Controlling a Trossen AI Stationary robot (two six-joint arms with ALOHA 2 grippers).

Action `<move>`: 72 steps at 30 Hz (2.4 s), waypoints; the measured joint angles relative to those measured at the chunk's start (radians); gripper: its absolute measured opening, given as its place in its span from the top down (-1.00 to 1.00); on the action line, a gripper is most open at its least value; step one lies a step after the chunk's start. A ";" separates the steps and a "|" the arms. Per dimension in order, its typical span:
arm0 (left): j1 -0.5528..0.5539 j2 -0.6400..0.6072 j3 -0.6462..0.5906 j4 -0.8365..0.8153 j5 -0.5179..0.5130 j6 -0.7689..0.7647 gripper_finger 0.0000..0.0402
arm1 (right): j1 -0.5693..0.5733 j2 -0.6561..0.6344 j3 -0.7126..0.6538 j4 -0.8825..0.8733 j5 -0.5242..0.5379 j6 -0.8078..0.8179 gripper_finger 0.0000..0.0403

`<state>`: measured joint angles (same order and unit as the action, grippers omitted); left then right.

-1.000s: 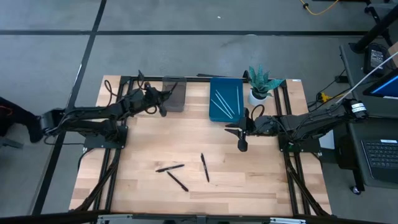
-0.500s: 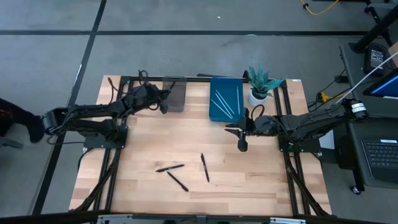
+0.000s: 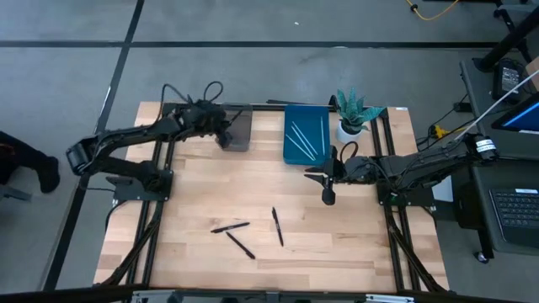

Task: Sort pens & pencils
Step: Put the black pen into the black bin

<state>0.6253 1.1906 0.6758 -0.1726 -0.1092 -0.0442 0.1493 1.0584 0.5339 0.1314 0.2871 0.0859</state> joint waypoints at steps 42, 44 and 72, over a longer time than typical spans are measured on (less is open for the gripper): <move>0.101 0.307 0.195 -0.231 0.156 0.000 0.67 | 0.000 0.000 0.000 -0.001 -0.002 -0.009 0.65; 0.101 0.307 0.195 -0.230 0.156 0.001 0.62 | 0.000 0.000 0.000 0.000 -0.002 -0.009 0.65; -0.086 -0.122 -0.014 0.088 0.425 0.154 0.59 | 0.000 0.000 0.000 -0.003 -0.003 0.014 0.65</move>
<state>0.5398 1.0689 0.6613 -0.0843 0.3155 0.1096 0.1493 1.0580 0.5339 0.1284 0.2844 0.1001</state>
